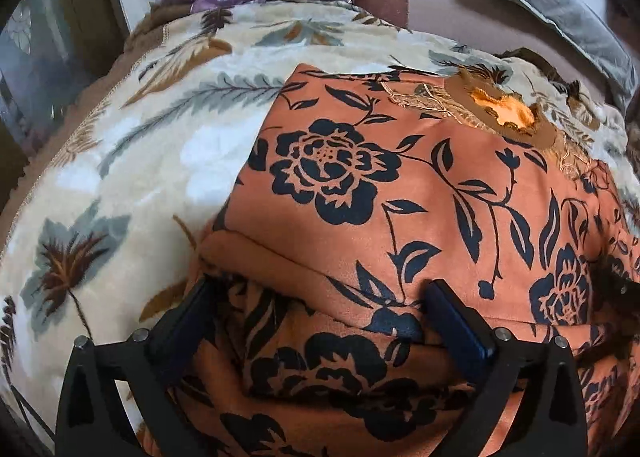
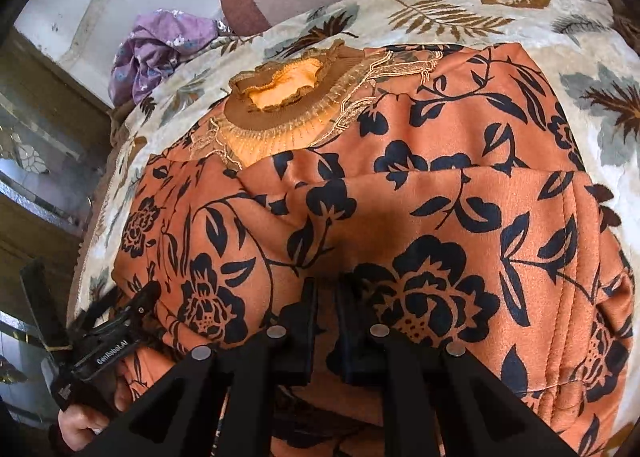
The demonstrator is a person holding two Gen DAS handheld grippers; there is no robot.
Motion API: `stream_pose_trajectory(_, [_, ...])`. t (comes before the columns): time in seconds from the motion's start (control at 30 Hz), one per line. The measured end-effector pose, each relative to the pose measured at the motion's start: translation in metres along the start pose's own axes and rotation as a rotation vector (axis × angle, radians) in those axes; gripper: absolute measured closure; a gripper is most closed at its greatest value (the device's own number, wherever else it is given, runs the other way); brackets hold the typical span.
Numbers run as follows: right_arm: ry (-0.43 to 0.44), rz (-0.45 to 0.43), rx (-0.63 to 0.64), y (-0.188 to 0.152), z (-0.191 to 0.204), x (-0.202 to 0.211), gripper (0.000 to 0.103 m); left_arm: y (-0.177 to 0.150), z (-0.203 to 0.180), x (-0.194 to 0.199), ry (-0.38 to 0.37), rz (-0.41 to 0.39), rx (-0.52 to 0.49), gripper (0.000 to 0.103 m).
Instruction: Fold small clothes
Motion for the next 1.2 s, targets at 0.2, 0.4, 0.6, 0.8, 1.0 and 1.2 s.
stream_pose_trajectory(0.2, [-0.025, -0.046, 0.041, -0.005, 0.005, 0.004, 0.089, -0.002, -0.003, 0.001, 0.025, -0.003, 0.007, 0.0])
stream_pose_trajectory(0.4, [0.104, -0.062, 0.115, -0.01, 0.028, 0.002, 0.015, -0.002, -0.002, 0.003, 0.025, -0.003, 0.009, 0.0])
stream_pose_trajectory(0.6, [0.056, -0.096, 0.15, -0.014, 0.042, 0.003, 0.013, 0.004, 0.001, 0.0, -0.017, 0.037, -0.014, 0.0])
stream_pose_trajectory(0.8, [0.018, -0.269, 0.059, 0.017, 0.021, 0.055, 0.014, 0.027, 0.007, 0.031, 0.059, -0.133, -0.07, 0.0])
stream_pose_trajectory(1.0, [-0.256, -0.259, 0.163, 0.01, 0.005, 0.056, 0.023, 0.021, -0.001, 0.018, 0.02, -0.063, -0.082, 0.0])
stream_pose_trajectory(1.2, [-0.331, -0.158, 0.283, -0.017, 0.001, 0.021, 0.023, 0.008, -0.013, 0.004, 0.043, -0.02, -0.118, 0.0])
Point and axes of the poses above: each gripper's, at about its wrist camera, not at the fingertips, and x roughly against the way its jaws point, z to its left, y to its top, the point moved 1 cm from there along -x, roughly the way its jaws point, and after that the axes turned 12 degrees about -z, right-handed, at the moved point
